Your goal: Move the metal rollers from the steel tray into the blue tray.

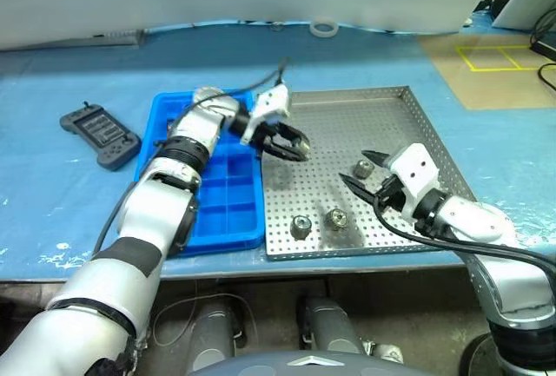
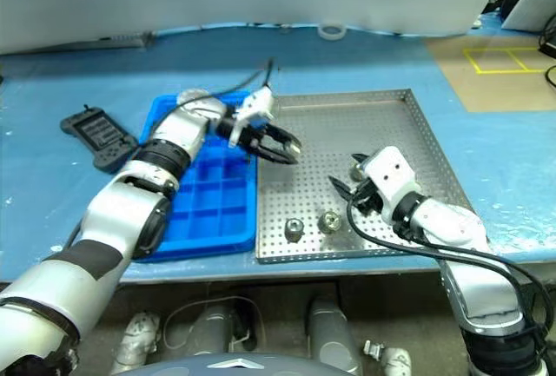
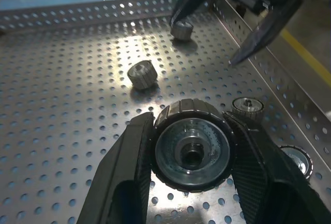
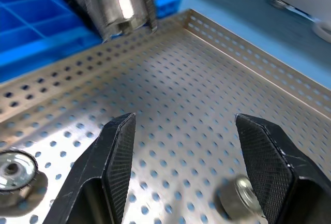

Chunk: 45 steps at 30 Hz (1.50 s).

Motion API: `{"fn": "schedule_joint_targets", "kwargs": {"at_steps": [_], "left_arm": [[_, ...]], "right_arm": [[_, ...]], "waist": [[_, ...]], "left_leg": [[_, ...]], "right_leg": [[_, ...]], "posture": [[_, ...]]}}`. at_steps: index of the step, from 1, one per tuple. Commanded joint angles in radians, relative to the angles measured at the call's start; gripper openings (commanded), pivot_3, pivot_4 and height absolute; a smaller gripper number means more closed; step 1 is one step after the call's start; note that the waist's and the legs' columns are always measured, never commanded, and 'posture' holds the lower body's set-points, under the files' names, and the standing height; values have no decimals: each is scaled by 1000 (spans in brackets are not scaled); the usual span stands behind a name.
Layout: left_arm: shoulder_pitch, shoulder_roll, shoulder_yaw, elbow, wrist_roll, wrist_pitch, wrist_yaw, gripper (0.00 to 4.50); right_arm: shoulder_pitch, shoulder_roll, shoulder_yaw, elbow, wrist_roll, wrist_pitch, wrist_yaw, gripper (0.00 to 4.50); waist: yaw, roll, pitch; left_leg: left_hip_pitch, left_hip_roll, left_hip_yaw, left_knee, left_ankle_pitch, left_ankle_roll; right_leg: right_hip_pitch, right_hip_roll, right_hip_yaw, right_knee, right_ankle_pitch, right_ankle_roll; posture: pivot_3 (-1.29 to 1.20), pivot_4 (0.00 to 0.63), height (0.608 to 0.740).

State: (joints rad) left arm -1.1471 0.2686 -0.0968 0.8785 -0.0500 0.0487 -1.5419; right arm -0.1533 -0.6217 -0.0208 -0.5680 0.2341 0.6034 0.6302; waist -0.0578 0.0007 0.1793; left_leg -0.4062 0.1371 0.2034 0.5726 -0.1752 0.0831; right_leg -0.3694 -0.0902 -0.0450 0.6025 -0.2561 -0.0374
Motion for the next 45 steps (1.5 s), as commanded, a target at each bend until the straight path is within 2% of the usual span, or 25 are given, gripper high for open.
{"fn": "schedule_joint_targets", "kwargs": {"at_steps": [1,5,8,12,17,21,28,31,33,36,40,45], "left_arm": [[104,89,79,-258,-100,209,57,1737],[297,194,159,-553,-171,390,185,1737],[512,267,242,-816,-234,530,286,1737],[757,321,336,-1052,-308,636,391,1737],[995,345,437,-1192,-383,679,477,1737],[1132,346,438,-1223,-390,656,525,1737],[1155,338,375,-1218,-403,651,616,1737],[1146,346,367,-1183,-409,644,632,1737],[1133,357,360,-1162,-400,634,643,2446],[1103,379,344,-1134,-387,615,650,3192],[1052,394,347,-1126,-425,623,652,3192],[907,449,330,-1061,-458,615,592,3192]], "right_arm": [[-116,6,64,64,25,-63,80,3238],[-226,42,150,207,3,-146,154,3238],[-314,81,212,330,-17,-216,206,3238],[-384,117,257,437,-32,-286,266,3238],[-423,152,293,507,-44,-343,321,3238],[-442,178,304,542,-49,-366,340,3238],[-441,189,303,558,-64,-380,354,3238],[-437,187,298,553,-69,-377,350,3238],[-429,184,292,541,-71,-368,343,3238],[-420,179,288,529,-75,-360,333,3238],[-414,174,282,519,-76,-351,317,3238],[-380,150,258,474,-78,-324,274,3238]], "waist": [[13,0,0],[49,1,0],[84,1,0],[134,0,1],[181,0,1],[190,0,1],[213,-2,1],[209,-2,1],[207,-2,1],[206,-2,1],[201,-2,1],[207,-3,0]], "left_leg": [[0,0,0,0,0,0],[-1,1,-1,-1,2,-3],[-3,2,-1,-3,2,-3],[-8,1,-2,-3,2,-3],[-8,0,-2,-2,0,-6],[-4,0,-3,-3,1,-9],[10,0,-3,-18,9,-22],[10,1,-3,-23,11,-24],[10,2,-3,-25,12,-25],[10,3,-3,-27,13,-26],[10,3,-3,-26,13,-26],[10,3,-3,-26,13,-27]], "right_leg": [[0,0,0,1,0,0],[-2,0,-3,4,-1,-2],[-3,0,-6,4,-3,-4],[-7,-1,-9,4,-3,-6],[-6,-2,-10,3,-4,-6],[-3,-2,-9,3,-4,-6],[1,-1,-8,3,-4,-5],[-1,1,-8,3,-4,-5],[-2,2,-8,3,-5,-5],[-3,4,-8,3,-6,-6],[-3,4,-8,3,-6,-7],[-2,4,-9,3,-6,-7]], "posture": [[-129,150,740],[1,150,740],[101,150,740],[181,150,740],[235,150,740],[266,150,740],[267,150,740],[252,150,740],[235,150,740],[227,150,740],[216,150,740],[141,150,740]]}}
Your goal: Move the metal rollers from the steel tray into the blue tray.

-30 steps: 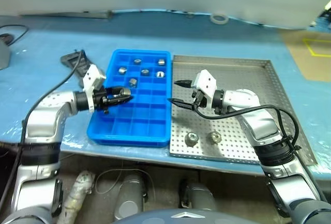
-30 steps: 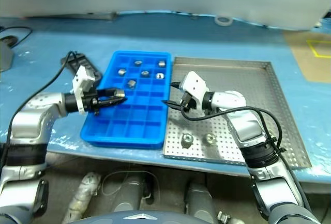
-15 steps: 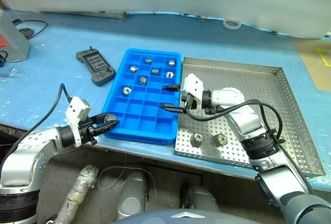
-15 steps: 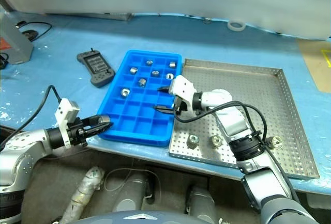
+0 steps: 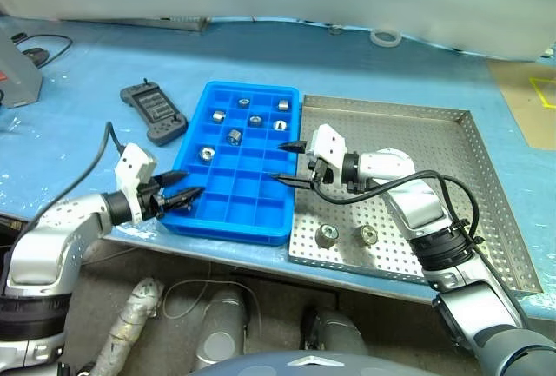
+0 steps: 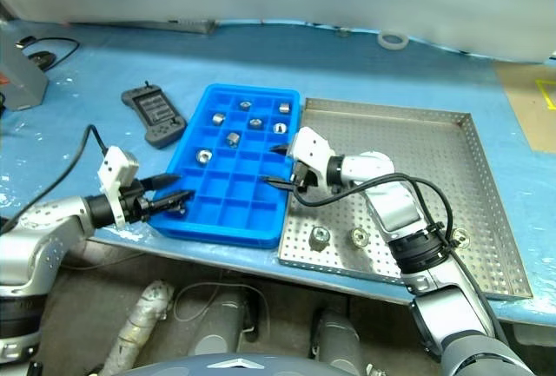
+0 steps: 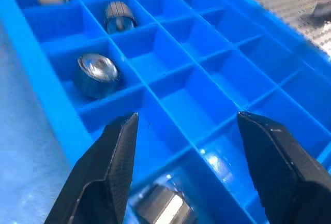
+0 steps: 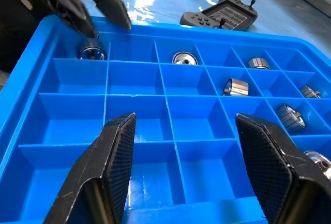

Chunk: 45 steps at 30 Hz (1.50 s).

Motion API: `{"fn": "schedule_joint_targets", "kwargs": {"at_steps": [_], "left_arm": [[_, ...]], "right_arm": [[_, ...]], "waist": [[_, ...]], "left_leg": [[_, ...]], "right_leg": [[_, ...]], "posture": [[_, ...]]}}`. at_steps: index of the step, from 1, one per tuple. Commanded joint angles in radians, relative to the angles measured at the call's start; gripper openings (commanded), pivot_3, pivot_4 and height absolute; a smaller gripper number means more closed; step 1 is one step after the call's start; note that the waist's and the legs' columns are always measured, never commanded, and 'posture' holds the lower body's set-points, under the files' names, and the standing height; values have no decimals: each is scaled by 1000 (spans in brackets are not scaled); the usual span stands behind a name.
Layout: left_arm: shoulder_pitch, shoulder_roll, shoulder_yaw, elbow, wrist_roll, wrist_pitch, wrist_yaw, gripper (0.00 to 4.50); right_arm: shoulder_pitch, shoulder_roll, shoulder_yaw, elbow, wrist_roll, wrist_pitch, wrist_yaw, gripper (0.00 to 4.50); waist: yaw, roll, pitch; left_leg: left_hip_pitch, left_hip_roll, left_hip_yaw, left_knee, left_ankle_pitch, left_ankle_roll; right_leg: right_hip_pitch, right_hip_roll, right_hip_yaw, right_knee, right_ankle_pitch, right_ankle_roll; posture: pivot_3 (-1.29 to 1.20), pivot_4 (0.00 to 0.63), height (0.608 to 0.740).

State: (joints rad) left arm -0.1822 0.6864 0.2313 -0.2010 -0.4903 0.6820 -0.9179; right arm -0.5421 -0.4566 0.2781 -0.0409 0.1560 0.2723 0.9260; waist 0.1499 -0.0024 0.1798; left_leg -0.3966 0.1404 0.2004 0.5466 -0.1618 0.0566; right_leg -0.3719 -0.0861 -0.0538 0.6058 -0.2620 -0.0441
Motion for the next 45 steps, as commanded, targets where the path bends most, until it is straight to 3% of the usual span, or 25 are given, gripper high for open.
{"fn": "schedule_joint_targets", "kwargs": {"at_steps": [1,4,8,16,21,25,32,45], "left_arm": [[-92,37,-14,40,-16,-26,-46,3192],[-197,33,-69,106,-5,-52,-88,3192],[-379,-52,-260,287,98,-153,-156,3192],[-633,-288,-467,585,181,-298,-348,3192],[-688,-298,-555,646,214,-317,-523,3192],[-762,-311,-624,641,240,-238,-604,3192],[-794,-342,-668,574,282,-245,-623,3192],[-620,-371,-777,445,360,-148,-520,3192]], "right_arm": [[17,-21,-47,-61,-1,12,-31,3238],[43,-38,-73,-93,2,34,-61,3238],[135,-92,-157,-203,4,94,-127,3238],[431,-148,-348,-496,6,260,-283,3238],[560,-140,-403,-630,14,331,-344,3238],[612,-136,-417,-672,9,359,-380,3238],[640,-112,-383,-690,10,362,-417,3238],[710,-108,-368,-754,28,414,-433,3238]], "waist": [[-1,0,0],[-1,0,0],[-8,0,0],[-98,-1,-1],[-171,0,-2],[-185,0,-2],[-190,0,-2],[-190,3,-4]], "left_leg": [[0,0,0,0,0,0],[0,-2,0,1,1,1],[0,-2,1,2,2,0],[-7,-2,1,10,1,8],[-6,-1,1,12,-4,14],[-6,0,1,15,-3,13],[-5,-1,1,20,-8,16],[-5,-1,1,22,-10,18]], "right_leg": [[0,0,0,0,0,0],[1,-1,0,0,0,0],[1,-2,1,0,0,0],[-2,-3,1,1,1,1],[0,-2,3,0,0,0],[1,-1,2,1,0,0],[6,-3,2,0,1,0],[7,-3,2,-1,0,0]], "posture": [[141,150,740],[60,150,740],[-84,150,740],[-338,150,740],[-407,150,740],[-432,150,740],[-430,150,740],[-457,150,740]]}}
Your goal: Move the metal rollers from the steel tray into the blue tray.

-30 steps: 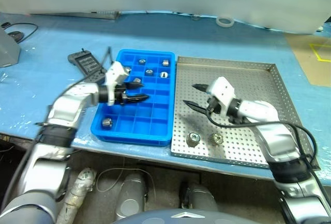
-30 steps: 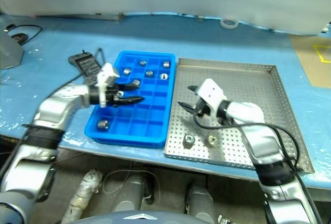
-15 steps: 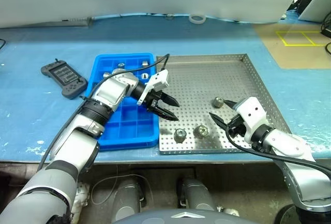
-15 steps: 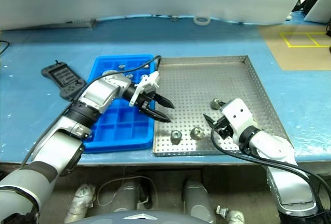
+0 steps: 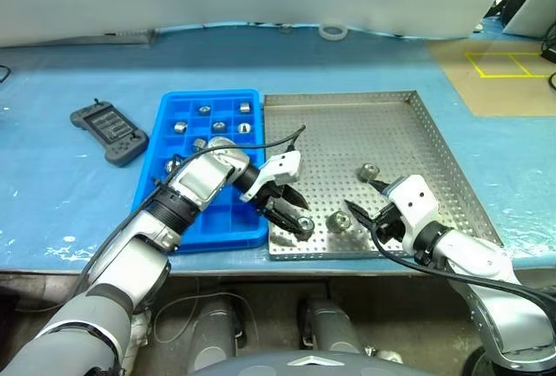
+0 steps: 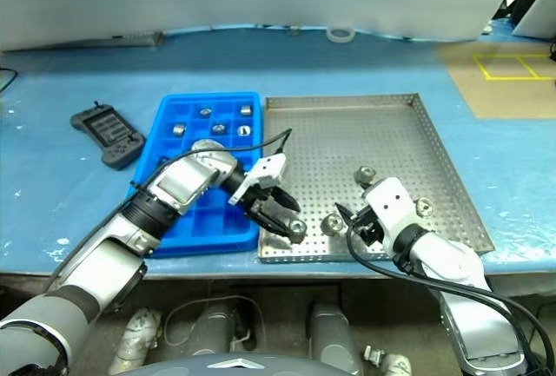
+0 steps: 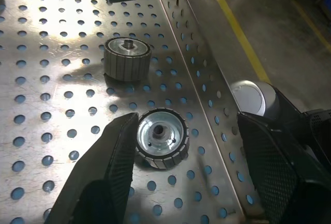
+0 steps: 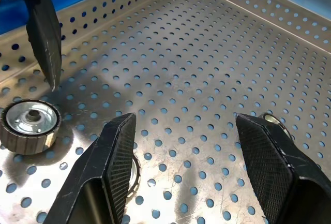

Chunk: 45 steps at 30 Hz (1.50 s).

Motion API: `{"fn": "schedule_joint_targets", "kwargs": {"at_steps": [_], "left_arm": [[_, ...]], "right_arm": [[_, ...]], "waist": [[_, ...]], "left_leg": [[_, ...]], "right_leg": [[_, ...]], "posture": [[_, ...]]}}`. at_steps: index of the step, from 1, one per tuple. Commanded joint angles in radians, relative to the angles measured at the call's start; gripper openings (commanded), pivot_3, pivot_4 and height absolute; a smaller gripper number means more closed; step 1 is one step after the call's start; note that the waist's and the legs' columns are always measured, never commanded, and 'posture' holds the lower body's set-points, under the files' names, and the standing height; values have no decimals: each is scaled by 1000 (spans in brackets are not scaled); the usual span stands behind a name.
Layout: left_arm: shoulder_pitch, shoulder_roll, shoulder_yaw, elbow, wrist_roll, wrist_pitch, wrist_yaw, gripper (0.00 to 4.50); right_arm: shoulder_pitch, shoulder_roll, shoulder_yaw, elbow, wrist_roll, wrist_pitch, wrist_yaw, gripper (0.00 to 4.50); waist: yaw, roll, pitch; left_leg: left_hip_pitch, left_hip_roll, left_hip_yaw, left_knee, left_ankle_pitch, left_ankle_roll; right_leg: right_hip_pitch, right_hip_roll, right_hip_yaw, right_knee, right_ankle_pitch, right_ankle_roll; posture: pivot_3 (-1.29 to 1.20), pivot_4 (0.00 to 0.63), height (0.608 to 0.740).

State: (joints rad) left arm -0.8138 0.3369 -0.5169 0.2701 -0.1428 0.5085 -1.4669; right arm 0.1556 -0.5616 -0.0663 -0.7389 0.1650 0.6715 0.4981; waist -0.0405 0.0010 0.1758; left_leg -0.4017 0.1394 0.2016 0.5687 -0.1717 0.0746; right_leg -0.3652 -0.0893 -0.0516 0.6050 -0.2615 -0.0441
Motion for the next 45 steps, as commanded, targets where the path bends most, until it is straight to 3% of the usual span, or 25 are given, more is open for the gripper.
{"fn": "schedule_joint_targets", "kwargs": {"at_steps": [1,9,14,22,28,31,34,45], "left_arm": [[12,-38,-35,-9,25,28,52,3192],[5,-101,-87,131,156,-97,194,3192],[-25,-87,-110,191,225,-217,179,3192],[-56,15,-119,239,263,-390,56,3192],[-66,-2,-100,297,269,-414,74,3192],[-57,-17,-87,291,257,-414,87,2660],[-44,-32,-74,277,250,-379,107,1803],[-39,-94,11,271,201,-317,142,1805]], "right_arm": [[20,-3,-28,-64,22,22,-7,3238],[66,6,-40,-121,24,63,-45,3238],[65,20,-24,-129,18,71,-74,3238],[44,27,-3,-102,9,57,-93,3238],[22,25,13,-77,2,44,-96,3238],[19,25,15,-71,1,38,-95,3238],[16,27,18,-66,3,35,-94,3238],[0,19,19,-36,0,18,-85,3238]], "waist": [[0,0,0],[-26,3,-3],[-46,5,-4],[-86,5,-4],[-87,5,-4],[-86,5,-4],[-85,5,-4],[-82,5,-5]], "left_leg": [[1,0,0,0,0,0],[3,-1,0,1,-1,1],[2,-1,0,1,-1,1],[0,0,-1,0,-1,1],[0,0,-1,0,-1,1],[0,-1,-1,1,-1,1],[1,-1,-1,1,-1,1],[0,-1,-1,1,-2,2]], "right_leg": [[1,0,0,0,0,0],[3,0,1,-2,0,0],[3,0,1,-3,0,1],[1,0,1,-3,0,1],[0,0,1,-3,0,1],[1,0,1,-3,0,1],[1,0,1,-3,0,1],[1,0,1,-3,0,1]], "posture": [[-467,150,740],[-509,150,740],[-515,150,740],[-497,150,740],[-487,150,740],[-482,150,740],[-481,150,740],[-458,150,740]]}}
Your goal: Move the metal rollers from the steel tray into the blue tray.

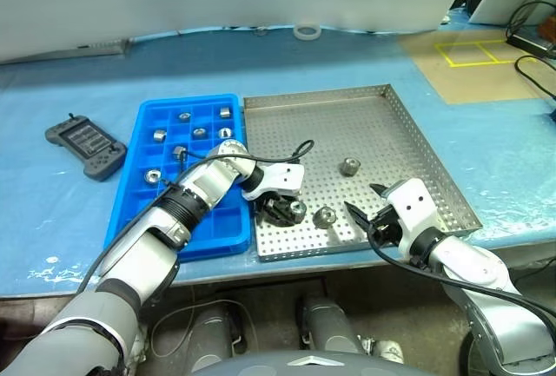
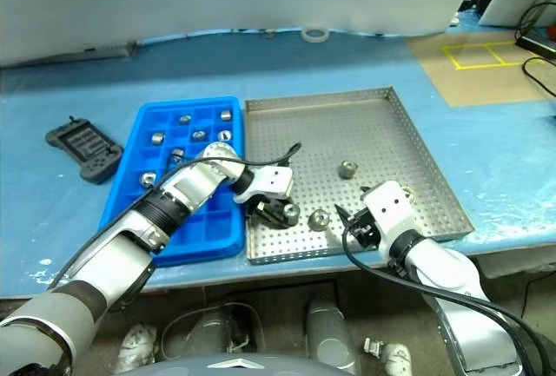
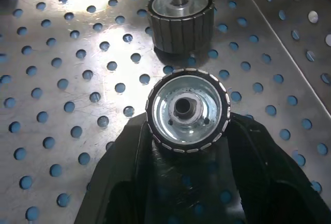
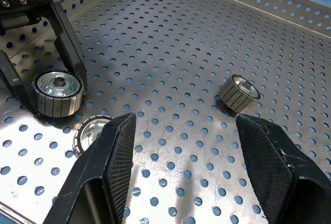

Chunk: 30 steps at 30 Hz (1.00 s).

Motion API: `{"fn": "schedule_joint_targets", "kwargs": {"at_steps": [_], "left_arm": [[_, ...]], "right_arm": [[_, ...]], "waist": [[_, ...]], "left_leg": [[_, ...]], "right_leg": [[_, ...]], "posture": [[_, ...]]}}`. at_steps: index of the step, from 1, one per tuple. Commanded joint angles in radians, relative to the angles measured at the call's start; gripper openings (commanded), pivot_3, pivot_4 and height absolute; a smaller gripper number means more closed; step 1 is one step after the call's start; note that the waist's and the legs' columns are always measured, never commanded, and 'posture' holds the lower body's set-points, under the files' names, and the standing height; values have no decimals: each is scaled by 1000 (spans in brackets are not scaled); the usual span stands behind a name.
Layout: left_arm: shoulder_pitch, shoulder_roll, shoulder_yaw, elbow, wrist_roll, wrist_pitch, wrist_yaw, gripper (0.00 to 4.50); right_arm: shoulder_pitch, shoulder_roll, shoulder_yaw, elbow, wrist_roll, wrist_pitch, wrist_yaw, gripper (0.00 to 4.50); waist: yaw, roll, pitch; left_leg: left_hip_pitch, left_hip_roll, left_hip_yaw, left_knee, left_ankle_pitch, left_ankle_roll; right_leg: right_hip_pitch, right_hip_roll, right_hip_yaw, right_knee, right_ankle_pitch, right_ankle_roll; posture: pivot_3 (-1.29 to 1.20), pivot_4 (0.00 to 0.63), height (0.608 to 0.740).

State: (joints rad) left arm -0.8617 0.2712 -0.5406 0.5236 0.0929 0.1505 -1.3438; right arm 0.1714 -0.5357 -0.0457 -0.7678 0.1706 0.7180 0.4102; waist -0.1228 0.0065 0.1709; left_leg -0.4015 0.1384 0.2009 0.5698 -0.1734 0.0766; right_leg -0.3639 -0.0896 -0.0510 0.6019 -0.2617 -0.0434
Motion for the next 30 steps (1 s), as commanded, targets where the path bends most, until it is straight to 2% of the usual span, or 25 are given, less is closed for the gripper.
{"fn": "schedule_joint_targets", "kwargs": {"at_steps": [1,3,8,12,22,25,30], "left_arm": [[2,-38,49,25,-40,47,28,1805],[-5,-37,85,0,-81,48,4,1805],[-26,-39,211,-108,-228,186,-12,1805],[-13,8,280,-199,-293,297,-5,1805],[91,173,361,-335,-315,371,94,1805],[124,183,346,-344,-299,356,124,1805],[110,146,344,-344,-319,362,156,1805]], "right_arm": [[-20,-9,-2,0,-6,-33,6,3238],[-36,-12,1,15,-4,-42,14,3238],[-131,-19,6,76,24,-72,60,3238],[-237,-37,27,157,28,-108,112,3238],[-423,-42,99,385,-5,-240,205,3238],[-451,-46,119,409,-2,-262,235,3238],[-467,-73,163,381,0,-280,312,3238]], "waist": [[2,0,0],[3,-1,1],[6,-2,1],[26,-1,1],[118,0,2],[145,0,2],[167,0,2]], "left_leg": [[-1,0,0,0,0,0],[-3,-1,0,1,-1,1],[-6,0,0,1,0,3],[-6,0,0,0,1,4],[-6,0,0,0,1,4],[-7,0,1,0,1,4],[-6,-1,1,0,0,2]], "right_leg": [[0,0,0,0,0,0],[-2,0,0,0,0,0],[-5,-1,0,0,0,0],[-5,-1,0,1,0,0],[-6,-1,0,3,0,-1],[-6,-2,-1,3,0,-1],[-6,-2,-1,3,0,-1]], "posture": [[-447,150,740],[-432,150,740],[-354,150,740],[-281,150,740],[-131,150,740],[-128,150,740],[-138,150,740]]}}
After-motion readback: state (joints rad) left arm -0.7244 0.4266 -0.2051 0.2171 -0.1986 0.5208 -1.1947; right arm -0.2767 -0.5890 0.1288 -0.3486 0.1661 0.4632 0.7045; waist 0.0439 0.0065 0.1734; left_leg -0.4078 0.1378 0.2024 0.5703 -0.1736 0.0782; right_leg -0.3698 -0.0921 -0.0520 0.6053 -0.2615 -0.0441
